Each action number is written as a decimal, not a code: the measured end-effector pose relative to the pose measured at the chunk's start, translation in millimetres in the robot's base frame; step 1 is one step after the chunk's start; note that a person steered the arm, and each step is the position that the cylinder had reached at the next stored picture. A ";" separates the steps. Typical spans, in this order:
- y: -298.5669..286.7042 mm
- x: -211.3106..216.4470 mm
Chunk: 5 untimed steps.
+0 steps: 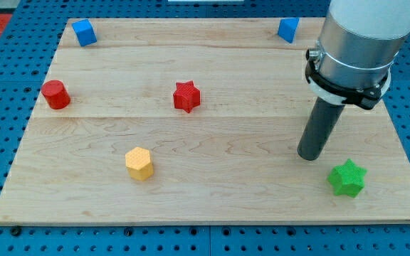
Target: Place the yellow hexagon vertically below the red star
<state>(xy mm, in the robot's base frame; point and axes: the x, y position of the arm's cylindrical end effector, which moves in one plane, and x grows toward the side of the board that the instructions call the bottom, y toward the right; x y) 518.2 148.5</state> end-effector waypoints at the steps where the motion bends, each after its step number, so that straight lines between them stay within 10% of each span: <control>1: -36.8 -0.5; 4: -293.9 -46.7; 5: -299.6 -12.4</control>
<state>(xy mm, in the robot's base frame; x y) 505.8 -151.1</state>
